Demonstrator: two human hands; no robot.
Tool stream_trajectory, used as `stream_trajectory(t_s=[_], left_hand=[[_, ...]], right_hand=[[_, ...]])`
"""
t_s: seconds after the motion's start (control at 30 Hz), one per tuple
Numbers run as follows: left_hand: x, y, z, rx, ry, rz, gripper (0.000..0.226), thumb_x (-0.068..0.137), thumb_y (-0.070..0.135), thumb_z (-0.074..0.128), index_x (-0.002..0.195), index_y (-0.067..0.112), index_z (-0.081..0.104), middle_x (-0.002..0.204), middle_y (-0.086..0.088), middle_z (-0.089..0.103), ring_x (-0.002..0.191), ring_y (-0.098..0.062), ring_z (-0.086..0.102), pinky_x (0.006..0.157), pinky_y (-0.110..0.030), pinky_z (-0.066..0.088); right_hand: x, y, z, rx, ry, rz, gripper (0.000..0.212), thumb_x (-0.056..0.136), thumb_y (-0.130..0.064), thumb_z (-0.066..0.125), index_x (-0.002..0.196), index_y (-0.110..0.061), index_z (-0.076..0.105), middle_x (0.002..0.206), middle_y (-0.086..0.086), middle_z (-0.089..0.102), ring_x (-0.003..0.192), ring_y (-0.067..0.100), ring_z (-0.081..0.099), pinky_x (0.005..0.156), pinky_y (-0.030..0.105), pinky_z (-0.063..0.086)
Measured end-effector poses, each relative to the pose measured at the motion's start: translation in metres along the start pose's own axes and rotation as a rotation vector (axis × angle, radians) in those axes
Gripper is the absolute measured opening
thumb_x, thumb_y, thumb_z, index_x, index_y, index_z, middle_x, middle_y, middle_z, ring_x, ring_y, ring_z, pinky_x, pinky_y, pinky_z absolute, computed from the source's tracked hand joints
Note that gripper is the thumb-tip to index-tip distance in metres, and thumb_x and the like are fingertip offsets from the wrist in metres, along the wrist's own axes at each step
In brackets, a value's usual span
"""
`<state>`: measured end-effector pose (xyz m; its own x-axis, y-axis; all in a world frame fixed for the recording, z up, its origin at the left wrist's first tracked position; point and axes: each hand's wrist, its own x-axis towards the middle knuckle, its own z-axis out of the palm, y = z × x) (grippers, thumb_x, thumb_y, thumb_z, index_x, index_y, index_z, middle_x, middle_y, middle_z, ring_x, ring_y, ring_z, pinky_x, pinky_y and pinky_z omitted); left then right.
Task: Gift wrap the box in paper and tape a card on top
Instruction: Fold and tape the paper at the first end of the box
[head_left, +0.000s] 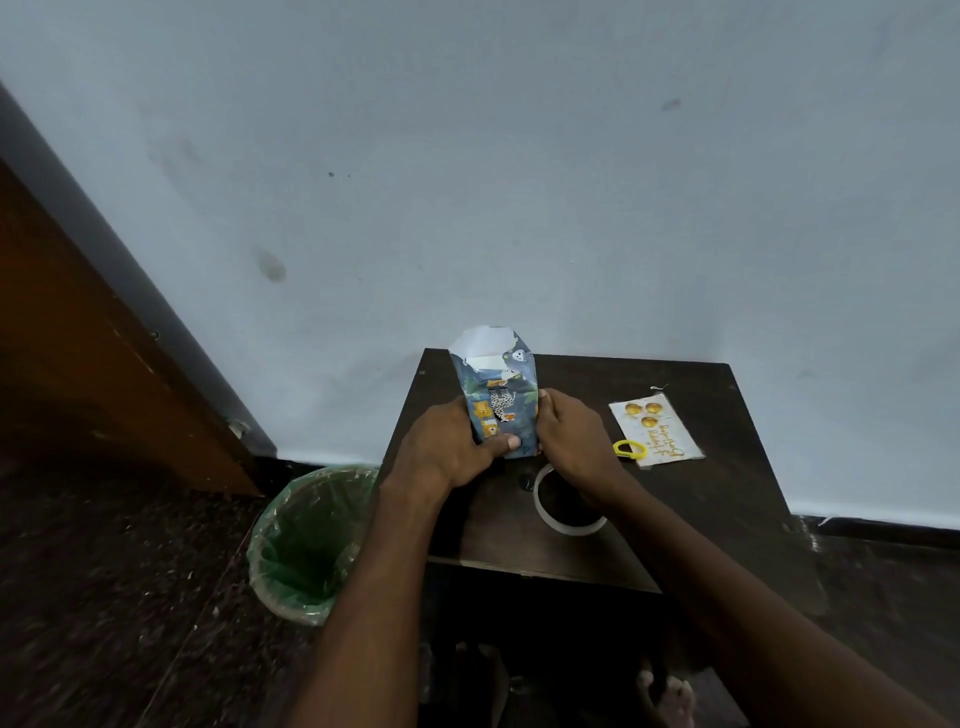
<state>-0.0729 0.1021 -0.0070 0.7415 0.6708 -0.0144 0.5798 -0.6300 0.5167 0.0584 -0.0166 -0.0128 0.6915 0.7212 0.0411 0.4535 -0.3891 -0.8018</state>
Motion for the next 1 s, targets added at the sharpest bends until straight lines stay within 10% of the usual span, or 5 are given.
stream_trajectory(t_s=[0.37, 0.53, 0.7, 0.9, 1.0], left_hand=[[0.001, -0.009, 0.006, -0.169, 0.013, -0.039, 0.072, 0.073, 0.053, 0.092, 0.137, 0.033, 0.066, 0.128, 0.01, 0.074, 0.116, -0.016, 0.07, 0.093, -0.029, 0.054], [0.004, -0.003, 0.004, -0.096, -0.039, -0.068, 0.094, 0.056, 0.077, 0.073, 0.142, 0.041, 0.06, 0.13, 0.011, 0.073, 0.116, -0.018, 0.07, 0.097, -0.038, 0.058], [0.007, -0.001, 0.0, -0.12, -0.117, 0.009, 0.112, 0.056, 0.078, 0.06, 0.158, 0.038, 0.041, 0.136, 0.007, 0.068, 0.115, -0.019, 0.067, 0.098, -0.035, 0.056], [0.0, -0.01, -0.012, -0.46, -0.135, 0.18, 0.046, 0.088, 0.026, 0.087, 0.131, 0.027, 0.07, 0.12, 0.008, 0.078, 0.11, -0.006, 0.073, 0.097, -0.033, 0.059], [-0.003, -0.005, -0.025, -0.561, 0.064, 0.204, 0.046, 0.081, 0.041, 0.089, 0.122, 0.037, 0.07, 0.119, 0.007, 0.075, 0.11, -0.012, 0.072, 0.097, -0.041, 0.06]], right_hand=[[0.002, 0.007, -0.006, -0.063, 0.099, -0.177, 0.015, 0.098, -0.012, 0.058, 0.099, -0.011, 0.072, 0.1, 0.004, 0.073, 0.095, 0.023, 0.068, 0.08, 0.038, 0.055], [-0.011, -0.019, -0.022, 0.192, 0.375, -0.568, 0.044, 0.072, 0.011, 0.067, 0.112, -0.007, 0.066, 0.123, 0.0, 0.066, 0.106, 0.008, 0.064, 0.08, 0.021, 0.054], [-0.009, -0.014, -0.021, 0.066, 0.224, -0.69, 0.046, 0.076, -0.017, 0.066, 0.12, -0.004, 0.069, 0.134, 0.006, 0.067, 0.128, 0.019, 0.061, 0.105, 0.035, 0.051], [-0.011, -0.014, -0.019, -0.001, 0.319, -0.751, 0.03, 0.071, -0.002, 0.077, 0.101, -0.004, 0.072, 0.115, 0.011, 0.062, 0.109, 0.026, 0.062, 0.088, 0.034, 0.053], [-0.007, -0.012, -0.023, 0.003, 0.305, -0.714, 0.036, 0.071, -0.001, 0.082, 0.105, -0.005, 0.072, 0.111, 0.007, 0.063, 0.103, 0.02, 0.064, 0.081, 0.036, 0.055]])
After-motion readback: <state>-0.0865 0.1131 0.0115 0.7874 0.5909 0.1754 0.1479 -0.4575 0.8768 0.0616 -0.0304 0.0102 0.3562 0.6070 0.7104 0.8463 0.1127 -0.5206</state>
